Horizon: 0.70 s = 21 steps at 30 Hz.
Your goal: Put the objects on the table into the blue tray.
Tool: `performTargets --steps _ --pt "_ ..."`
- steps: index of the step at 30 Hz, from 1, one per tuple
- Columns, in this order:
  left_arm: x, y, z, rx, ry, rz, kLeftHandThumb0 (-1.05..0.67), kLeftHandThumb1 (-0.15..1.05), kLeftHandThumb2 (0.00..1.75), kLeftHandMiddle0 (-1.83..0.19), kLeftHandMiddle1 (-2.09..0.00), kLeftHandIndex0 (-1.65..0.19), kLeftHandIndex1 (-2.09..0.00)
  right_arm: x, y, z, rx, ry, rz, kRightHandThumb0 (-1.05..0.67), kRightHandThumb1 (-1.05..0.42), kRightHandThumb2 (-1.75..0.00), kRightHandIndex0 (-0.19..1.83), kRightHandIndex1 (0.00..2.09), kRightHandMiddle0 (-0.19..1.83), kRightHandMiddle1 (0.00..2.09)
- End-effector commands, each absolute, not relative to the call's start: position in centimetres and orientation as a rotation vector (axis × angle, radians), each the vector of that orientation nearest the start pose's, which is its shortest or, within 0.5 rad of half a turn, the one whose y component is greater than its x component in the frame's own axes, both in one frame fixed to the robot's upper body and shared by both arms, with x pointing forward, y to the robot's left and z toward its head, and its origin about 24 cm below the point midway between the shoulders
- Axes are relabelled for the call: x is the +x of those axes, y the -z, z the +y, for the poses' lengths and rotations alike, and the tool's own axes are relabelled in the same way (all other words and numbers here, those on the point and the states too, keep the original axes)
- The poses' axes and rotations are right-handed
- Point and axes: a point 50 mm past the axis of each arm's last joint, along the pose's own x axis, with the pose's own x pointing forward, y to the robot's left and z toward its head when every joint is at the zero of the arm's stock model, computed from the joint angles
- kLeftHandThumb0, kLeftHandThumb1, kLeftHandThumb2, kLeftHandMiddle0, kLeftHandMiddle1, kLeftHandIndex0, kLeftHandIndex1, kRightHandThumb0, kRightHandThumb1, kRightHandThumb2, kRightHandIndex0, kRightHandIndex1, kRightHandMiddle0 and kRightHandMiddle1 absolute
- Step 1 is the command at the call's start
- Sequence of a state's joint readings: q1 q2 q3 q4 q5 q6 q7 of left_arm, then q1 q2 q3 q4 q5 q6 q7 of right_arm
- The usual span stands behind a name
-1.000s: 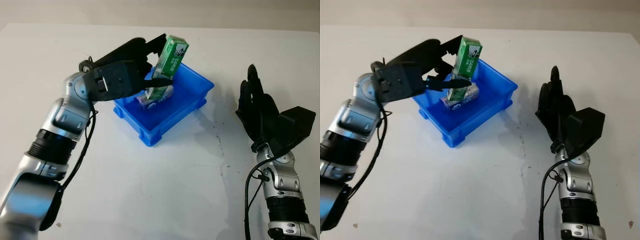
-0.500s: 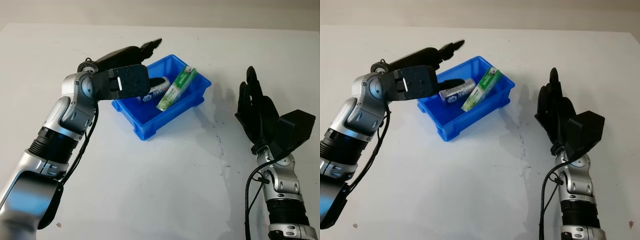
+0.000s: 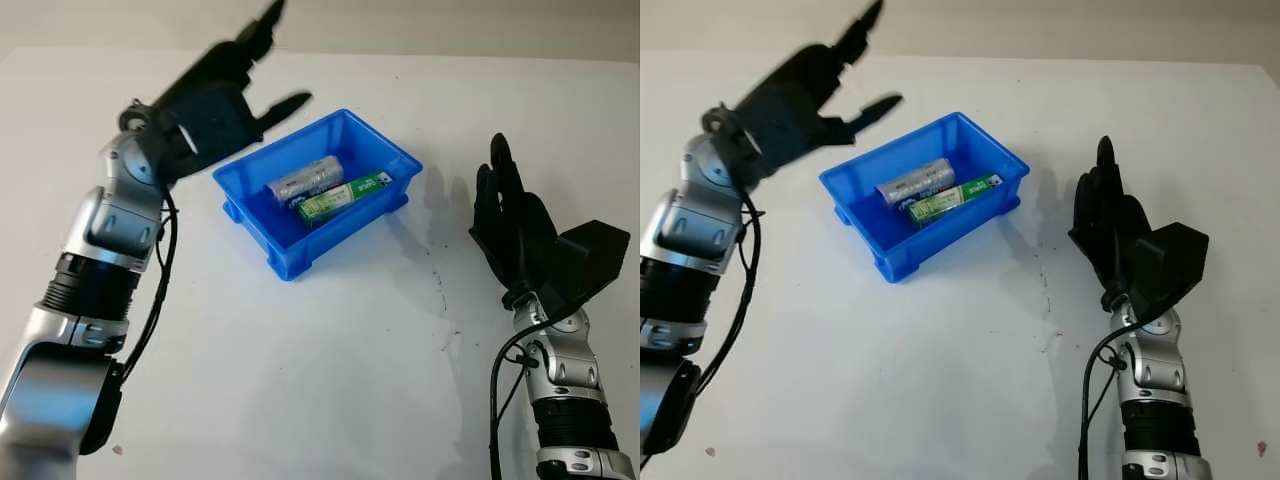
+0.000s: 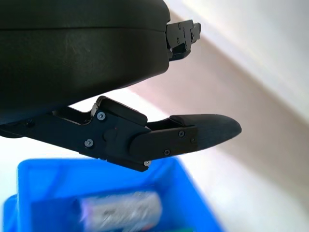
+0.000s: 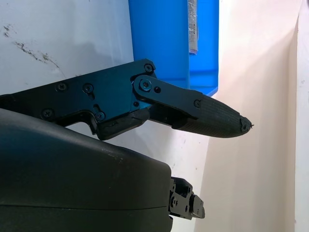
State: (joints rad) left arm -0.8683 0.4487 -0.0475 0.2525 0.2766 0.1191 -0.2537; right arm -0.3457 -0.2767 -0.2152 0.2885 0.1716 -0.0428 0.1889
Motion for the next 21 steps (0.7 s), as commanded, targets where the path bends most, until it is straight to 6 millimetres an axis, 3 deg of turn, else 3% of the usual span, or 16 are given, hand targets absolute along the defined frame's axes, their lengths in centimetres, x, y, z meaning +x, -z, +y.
performTargets --steps 1,7,11,21 --pt "36.4 -25.7 18.0 0.623 0.103 -0.446 -0.80 1.05 0.62 0.19 0.00 0.19 0.00 31.7 -9.8 -23.2 -0.047 0.008 -0.152 -0.76 -1.05 -0.73 -0.19 0.00 -0.19 0.00" --pt "35.1 -23.9 21.2 0.393 -0.052 -0.448 -0.73 1.05 0.65 0.19 0.00 0.19 0.00 31.9 -10.8 -23.3 -0.053 0.037 -0.188 -0.79 -1.05 -0.72 -0.19 0.00 -0.19 0.00" --pt "34.1 -21.2 22.8 0.318 -0.093 -0.395 -0.74 1.05 0.68 0.19 0.00 0.19 0.00 32.1 -12.1 -23.3 -0.070 0.050 -0.233 -0.81 -1.05 -0.73 -0.19 0.00 -0.19 0.00" --pt "32.1 -13.6 22.4 0.246 -0.120 -0.240 -0.74 1.05 0.66 0.19 0.00 0.19 0.00 32.6 -13.0 -22.7 -0.076 0.048 -0.239 -0.82 -1.05 -0.76 -0.19 0.00 -0.19 0.00"
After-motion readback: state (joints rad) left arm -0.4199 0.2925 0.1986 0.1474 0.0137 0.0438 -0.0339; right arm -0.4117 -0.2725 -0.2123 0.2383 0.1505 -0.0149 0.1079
